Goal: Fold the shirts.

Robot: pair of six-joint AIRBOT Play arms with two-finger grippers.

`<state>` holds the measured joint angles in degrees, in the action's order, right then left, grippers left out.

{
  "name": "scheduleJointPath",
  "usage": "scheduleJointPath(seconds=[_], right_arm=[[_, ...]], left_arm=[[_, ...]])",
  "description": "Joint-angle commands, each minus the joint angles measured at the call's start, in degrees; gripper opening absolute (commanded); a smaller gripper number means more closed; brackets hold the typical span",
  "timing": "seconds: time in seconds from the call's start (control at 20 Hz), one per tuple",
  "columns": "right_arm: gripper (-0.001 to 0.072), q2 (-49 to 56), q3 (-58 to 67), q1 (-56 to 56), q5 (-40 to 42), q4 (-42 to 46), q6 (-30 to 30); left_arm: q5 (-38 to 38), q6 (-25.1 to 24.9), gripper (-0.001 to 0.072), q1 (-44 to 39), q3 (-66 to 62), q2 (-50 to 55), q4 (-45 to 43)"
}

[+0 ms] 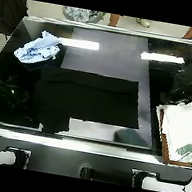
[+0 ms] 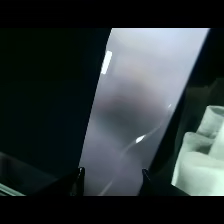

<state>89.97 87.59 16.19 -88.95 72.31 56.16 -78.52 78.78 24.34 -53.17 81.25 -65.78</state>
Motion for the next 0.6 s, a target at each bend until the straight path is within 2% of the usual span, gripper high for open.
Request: scheduleJointPath(seconds=[0.0,0.15,0.25,0.3,0.35,0.4,0.5,0.55], right_arm=[[0.0434,-0.1,-1.2,0.3,-2.7,-0.1,-1.2],[0.0434,-0.1,-1.2,0.3,-3.7,-0.1,-2.0],[0.0434,-0.1,-1.5,0.3,-4.5,-0.1,-2.3],[0.0434,-0.1,-2.3,0.3,-4.7,-0.1,-2.2],[0.0435,-0.1,-3.7,0.3,-5.0,-0.1,-2.3],[0.0446,-0.1,-6.0,0.3,-5.1,-0.1,-2.2],[0.0539,-0.1,-12.2,0.3,-4.0,-1.7,-2.2],[0.0539,-0.1,-15.8,0.3,-2.4,-4.2,-2.2]], left_arm=[[7.1,-2.6,0.048,0.3,7.6,-1.7,4.5],[12.7,-2.5,0.0479,-1.5,7.6,-1.7,4.6],[15.9,-2.3,0.0438,-2.4,7.6,-1.7,4.5],[17.1,-1.5,0.0338,-2.8,7.6,-1.7,4.5],[17.6,-1.2,0.0169,-2.8,7.6,-1.7,4.7],[17.5,-1.3,0.004,-2.8,7.6,-1.8,4.7],[17.4,-1.3,0.0028,-2.8,7.6,-1.8,4.7],[17.1,-1.3,0.0028,-2.9,7.6,-1.8,4.8]])
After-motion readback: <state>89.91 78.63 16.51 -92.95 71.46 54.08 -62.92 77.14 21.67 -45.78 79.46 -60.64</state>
